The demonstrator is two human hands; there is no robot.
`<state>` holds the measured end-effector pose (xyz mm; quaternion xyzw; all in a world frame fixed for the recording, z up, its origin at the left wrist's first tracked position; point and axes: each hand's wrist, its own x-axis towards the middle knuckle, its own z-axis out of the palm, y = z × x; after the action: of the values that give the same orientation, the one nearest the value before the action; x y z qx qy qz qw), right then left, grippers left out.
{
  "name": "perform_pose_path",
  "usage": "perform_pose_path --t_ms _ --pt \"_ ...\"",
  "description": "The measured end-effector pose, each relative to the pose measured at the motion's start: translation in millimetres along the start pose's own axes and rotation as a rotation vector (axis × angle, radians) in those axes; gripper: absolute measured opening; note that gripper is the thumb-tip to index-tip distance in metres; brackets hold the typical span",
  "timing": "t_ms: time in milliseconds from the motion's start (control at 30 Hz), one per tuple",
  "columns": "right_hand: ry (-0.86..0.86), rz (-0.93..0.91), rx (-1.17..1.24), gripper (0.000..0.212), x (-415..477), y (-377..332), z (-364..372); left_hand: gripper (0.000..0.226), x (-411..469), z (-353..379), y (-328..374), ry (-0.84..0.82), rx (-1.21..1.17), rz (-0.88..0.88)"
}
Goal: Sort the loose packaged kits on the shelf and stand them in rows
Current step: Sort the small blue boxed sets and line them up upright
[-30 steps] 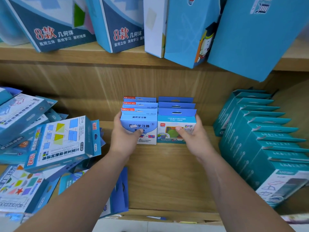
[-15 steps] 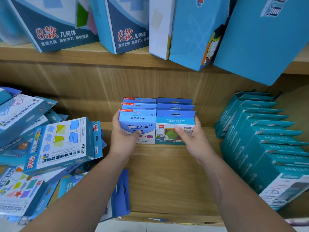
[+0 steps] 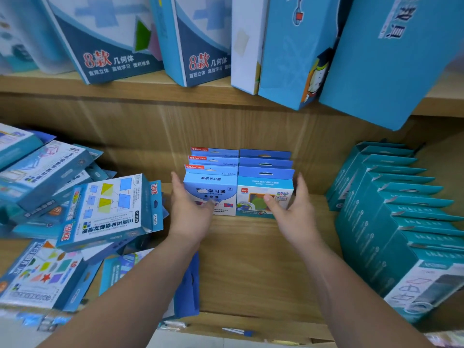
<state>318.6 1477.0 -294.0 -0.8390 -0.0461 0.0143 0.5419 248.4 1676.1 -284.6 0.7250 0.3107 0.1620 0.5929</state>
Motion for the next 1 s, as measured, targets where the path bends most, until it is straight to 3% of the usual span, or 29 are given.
perform_pose_path --t_ms 167,267,400,533,633,800,1000 --pt "0.269 -0.420 -0.088 0.067 -41 -20 0 0.095 -48 -14 4 -0.077 0.137 0.196" --pt "0.219 -0.529 -0.010 0.042 -55 -34 11 0.065 -80 -34 10 -0.104 0.194 0.321" --pt "-0.076 -0.430 0.157 0.021 -68 -56 45 0.026 -108 -81 25 0.011 0.155 0.385" --pt "-0.399 -0.284 0.156 0.029 -79 -68 82 0.020 -109 -146 26 0.290 0.198 0.408" --pt "-0.475 -0.229 0.136 0.028 -88 -81 101 0.015 -98 -193 12 0.414 0.225 0.308" --pt "-0.439 -0.092 0.200 0.033 -93 -100 130 0.033 -80 -232 -13 0.278 0.342 0.147" --pt "-0.298 0.025 0.271 0.024 -104 -118 154 0.024 -58 -241 -18 0.024 0.064 0.071"
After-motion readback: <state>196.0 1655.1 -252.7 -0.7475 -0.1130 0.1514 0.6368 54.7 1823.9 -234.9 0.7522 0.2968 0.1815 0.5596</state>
